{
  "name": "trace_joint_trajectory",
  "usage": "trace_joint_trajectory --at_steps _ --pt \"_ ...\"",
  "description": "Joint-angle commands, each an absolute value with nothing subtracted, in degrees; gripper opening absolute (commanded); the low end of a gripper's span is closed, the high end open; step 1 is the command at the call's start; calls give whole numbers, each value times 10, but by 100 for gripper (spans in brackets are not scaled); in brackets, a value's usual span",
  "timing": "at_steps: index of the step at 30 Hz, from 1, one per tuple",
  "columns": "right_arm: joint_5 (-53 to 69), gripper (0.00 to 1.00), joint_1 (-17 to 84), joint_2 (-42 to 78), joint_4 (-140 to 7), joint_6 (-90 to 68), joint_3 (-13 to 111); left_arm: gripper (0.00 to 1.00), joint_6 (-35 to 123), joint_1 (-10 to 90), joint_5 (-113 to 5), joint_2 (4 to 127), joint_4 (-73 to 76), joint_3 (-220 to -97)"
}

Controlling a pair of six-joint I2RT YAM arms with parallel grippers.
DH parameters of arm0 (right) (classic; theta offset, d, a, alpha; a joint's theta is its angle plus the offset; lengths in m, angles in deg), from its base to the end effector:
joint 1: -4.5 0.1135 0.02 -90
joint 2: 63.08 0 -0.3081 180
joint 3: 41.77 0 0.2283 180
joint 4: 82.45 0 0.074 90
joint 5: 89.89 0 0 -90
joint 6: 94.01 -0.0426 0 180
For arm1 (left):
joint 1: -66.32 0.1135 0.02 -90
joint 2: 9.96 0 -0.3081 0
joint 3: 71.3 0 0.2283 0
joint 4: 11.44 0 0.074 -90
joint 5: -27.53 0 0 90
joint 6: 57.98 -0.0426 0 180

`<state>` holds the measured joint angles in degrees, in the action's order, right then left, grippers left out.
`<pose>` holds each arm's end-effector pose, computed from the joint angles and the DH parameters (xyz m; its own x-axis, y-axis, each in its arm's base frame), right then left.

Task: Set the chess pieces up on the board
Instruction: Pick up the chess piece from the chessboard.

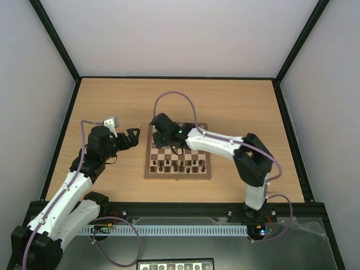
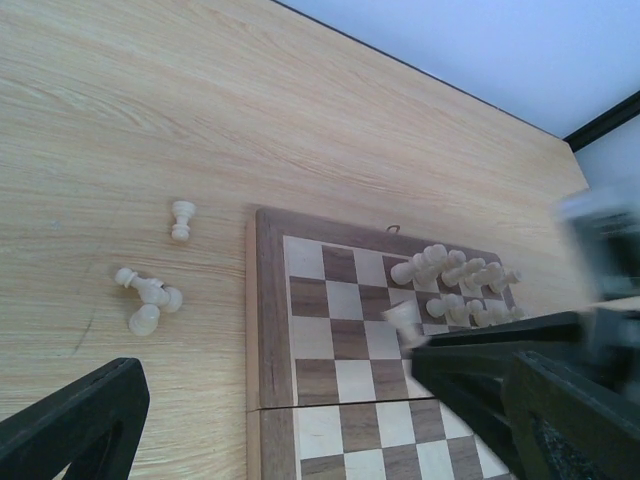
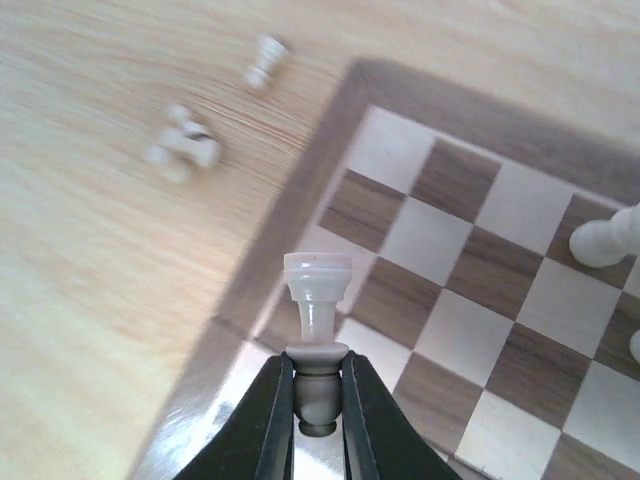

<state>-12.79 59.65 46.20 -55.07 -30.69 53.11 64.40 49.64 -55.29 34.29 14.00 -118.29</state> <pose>0.2530 0.3466 0.2706 -0.6567 -0.1771 -0.7331 -0.4588 0.8653 0.2019 0.1274 -0.0437 0.2945 -0.5238 -0.3977 -0.7533 0.1358 0.8340 -0.5348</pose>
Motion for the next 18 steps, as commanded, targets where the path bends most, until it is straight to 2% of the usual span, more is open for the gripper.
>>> trace_joint_trajectory --at_steps 1,7,18 --pt "-45 4 600 367 -502 -262 512 100 645 500 -537 361 129 -1175" --pt "80 6 591 298 -489 -251 477 100 653 495 -509 389 98 -1169" --pt "145 6 590 290 -465 -244 479 99 671 459 -516 388 81 -1179"
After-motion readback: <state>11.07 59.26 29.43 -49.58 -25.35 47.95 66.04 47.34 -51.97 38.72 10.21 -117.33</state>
